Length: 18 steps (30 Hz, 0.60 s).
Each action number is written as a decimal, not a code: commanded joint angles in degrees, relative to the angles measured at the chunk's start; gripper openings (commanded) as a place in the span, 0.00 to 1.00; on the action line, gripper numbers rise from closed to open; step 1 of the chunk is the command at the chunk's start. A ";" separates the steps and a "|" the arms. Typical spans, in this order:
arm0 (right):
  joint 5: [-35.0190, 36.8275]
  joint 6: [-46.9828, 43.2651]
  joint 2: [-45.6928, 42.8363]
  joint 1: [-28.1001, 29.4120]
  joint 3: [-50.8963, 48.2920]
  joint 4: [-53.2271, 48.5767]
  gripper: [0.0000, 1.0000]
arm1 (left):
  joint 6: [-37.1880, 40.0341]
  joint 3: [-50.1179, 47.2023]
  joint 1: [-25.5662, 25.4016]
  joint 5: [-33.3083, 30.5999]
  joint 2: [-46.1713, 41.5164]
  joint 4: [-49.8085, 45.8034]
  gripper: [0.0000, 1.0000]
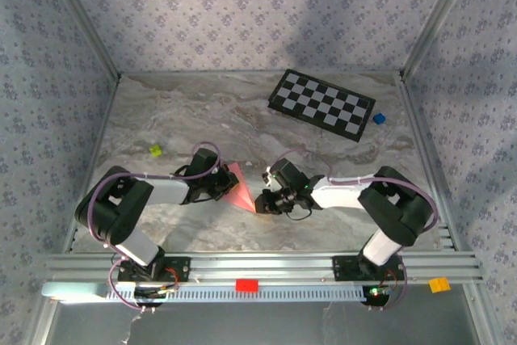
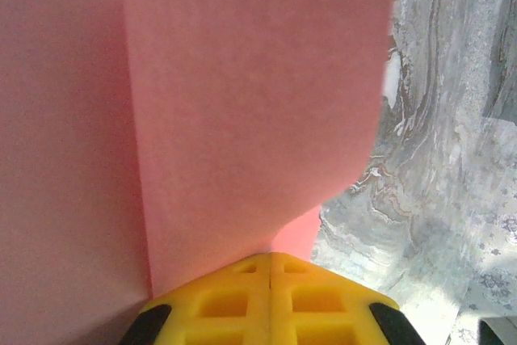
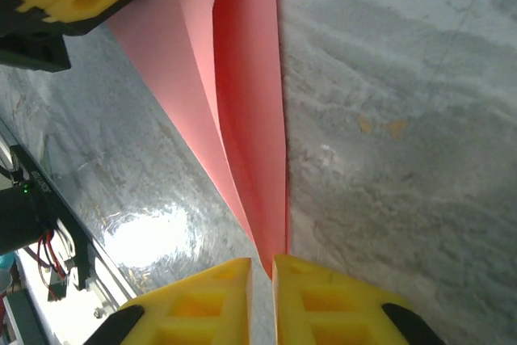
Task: Fold a paper plane with a square sheet of paper (pick it up from the middle)
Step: Fourth fold the wing at the center of the table.
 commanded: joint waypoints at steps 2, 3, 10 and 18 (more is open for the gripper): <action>0.20 -1.79 -2.84 -0.28 2.65 -5.32 0.18 | 0.53 -1.78 0.21 -3.19 0.03 -3.55 0.00; -0.02 -1.93 -2.79 -0.45 3.43 -5.61 0.18 | 0.45 -1.79 0.21 -3.19 0.14 -3.53 0.00; -3.03 -2.19 1.77 -0.01 8.02 -4.21 0.09 | 0.50 -1.79 0.12 -3.28 0.03 -3.45 0.00; -2.70 -2.65 8.97 0.90 15.05 -5.64 0.05 | 0.48 -1.39 0.03 -2.93 0.64 -3.18 0.00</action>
